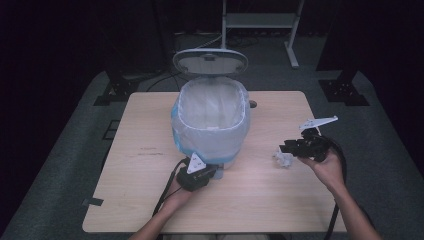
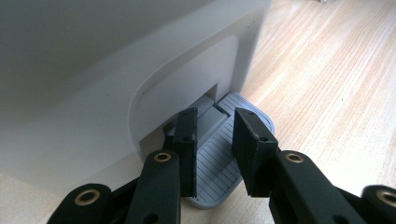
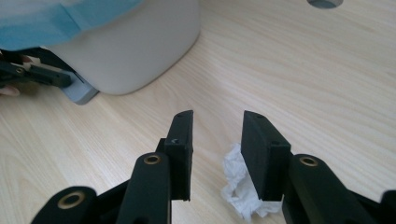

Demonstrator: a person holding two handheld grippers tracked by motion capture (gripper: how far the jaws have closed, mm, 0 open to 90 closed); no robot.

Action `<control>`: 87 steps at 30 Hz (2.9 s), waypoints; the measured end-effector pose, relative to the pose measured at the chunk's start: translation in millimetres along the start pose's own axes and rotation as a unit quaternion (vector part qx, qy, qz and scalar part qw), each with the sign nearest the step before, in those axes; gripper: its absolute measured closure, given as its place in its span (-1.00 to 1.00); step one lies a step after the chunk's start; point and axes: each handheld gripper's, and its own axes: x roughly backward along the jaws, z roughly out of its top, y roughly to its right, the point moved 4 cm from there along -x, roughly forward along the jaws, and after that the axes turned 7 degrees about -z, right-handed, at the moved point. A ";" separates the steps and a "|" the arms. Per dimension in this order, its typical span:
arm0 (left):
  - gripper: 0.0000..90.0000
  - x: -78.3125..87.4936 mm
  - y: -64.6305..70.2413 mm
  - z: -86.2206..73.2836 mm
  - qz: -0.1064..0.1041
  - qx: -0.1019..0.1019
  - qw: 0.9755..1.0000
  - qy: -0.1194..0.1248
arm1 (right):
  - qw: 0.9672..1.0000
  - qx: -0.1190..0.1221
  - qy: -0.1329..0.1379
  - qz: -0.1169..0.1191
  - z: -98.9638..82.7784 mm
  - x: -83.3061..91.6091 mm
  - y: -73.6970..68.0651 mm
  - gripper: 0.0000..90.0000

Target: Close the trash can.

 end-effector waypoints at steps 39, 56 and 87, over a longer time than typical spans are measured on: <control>0.58 0.1 0.3 0.0 0.001 0.000 1.000 -0.001 | 0.998 -0.015 -0.065 -0.007 -46.6 -44.4 14.1 0.49; 0.58 0.4 0.0 -0.1 0.001 -0.003 1.000 -0.003 | 0.998 -0.007 -0.056 0.011 -39.0 -36.3 4.3 0.94; 0.58 0.5 0.4 0.0 0.000 -0.001 1.000 -0.002 | 0.997 -0.008 0.019 0.073 6.7 26.1 -24.1 0.96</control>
